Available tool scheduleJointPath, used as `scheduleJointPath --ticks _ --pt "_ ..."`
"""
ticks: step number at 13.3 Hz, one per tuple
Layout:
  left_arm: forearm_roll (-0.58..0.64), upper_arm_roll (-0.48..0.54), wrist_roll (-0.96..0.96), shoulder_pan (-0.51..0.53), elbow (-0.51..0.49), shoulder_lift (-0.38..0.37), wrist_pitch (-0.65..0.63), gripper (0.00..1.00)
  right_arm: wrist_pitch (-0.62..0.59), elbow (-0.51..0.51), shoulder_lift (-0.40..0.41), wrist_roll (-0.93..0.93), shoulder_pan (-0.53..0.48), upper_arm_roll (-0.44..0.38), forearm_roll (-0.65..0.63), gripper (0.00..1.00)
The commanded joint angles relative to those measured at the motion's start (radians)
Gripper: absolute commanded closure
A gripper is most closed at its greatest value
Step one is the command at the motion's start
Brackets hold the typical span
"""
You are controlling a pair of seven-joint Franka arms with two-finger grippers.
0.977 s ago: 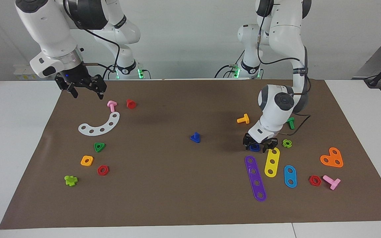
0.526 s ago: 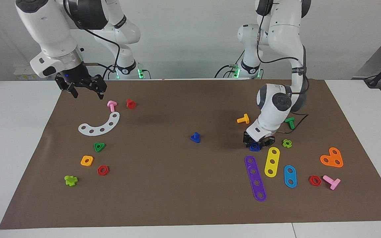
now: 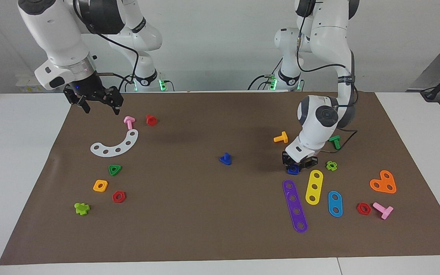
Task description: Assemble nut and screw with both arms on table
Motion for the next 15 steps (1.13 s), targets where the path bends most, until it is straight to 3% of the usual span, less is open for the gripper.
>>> scheduleJointPath --ticks 1,5,8,15 --pt "-0.1 0.013 -0.103 -0.089 0.058 -0.002 -0.013 1.0 -0.008 0.005 0.002 -0.031 -0.006 0.001 0.026 0.0" --pt "-0.105 0.013 -0.442 -0.287 0.087 0.009 0.034 1.0 -0.008 0.005 0.0 -0.031 -0.006 0.001 0.026 0.0" --pt "-0.108 0.011 -0.505 -0.385 0.106 0.01 0.022 1.0 -0.008 0.005 0.0 -0.031 -0.006 0.001 0.026 0.0" --pt "-0.099 0.013 -0.533 -0.427 0.092 0.05 0.034 1.0 -0.008 0.005 0.0 -0.031 -0.006 0.001 0.026 0.0"
